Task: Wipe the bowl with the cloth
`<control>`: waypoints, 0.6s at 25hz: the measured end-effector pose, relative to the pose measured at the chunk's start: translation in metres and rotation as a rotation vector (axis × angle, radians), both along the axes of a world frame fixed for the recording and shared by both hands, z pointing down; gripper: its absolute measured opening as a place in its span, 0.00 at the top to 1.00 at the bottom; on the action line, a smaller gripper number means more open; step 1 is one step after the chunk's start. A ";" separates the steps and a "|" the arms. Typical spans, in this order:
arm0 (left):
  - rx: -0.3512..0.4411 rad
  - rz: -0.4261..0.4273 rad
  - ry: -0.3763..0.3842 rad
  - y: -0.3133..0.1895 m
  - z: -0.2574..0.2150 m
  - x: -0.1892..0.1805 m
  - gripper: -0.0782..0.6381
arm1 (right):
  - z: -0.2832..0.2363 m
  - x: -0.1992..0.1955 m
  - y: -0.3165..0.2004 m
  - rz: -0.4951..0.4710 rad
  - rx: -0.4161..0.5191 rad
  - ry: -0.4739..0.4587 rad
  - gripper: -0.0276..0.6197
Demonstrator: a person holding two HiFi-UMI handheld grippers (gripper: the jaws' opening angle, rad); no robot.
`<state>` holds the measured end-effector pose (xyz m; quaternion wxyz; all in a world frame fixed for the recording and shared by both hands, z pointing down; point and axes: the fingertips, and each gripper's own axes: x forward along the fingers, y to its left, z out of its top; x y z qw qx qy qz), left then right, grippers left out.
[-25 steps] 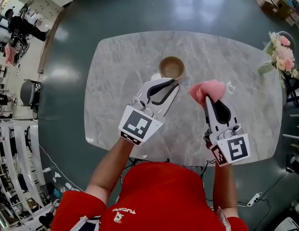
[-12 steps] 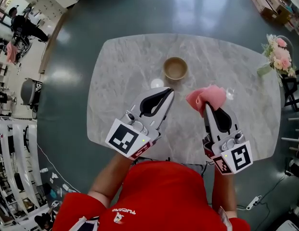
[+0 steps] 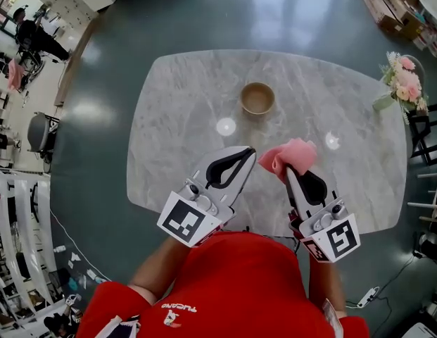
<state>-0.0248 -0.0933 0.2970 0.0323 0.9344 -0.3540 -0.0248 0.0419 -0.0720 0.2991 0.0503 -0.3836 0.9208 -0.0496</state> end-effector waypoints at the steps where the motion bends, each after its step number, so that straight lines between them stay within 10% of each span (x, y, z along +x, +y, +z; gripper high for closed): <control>1: -0.019 0.003 -0.015 0.004 0.004 0.000 0.88 | 0.001 -0.002 0.002 -0.005 -0.001 0.005 0.93; 15: -0.058 -0.009 -0.040 0.014 0.010 -0.004 0.88 | -0.002 -0.020 0.004 -0.062 0.019 0.053 0.93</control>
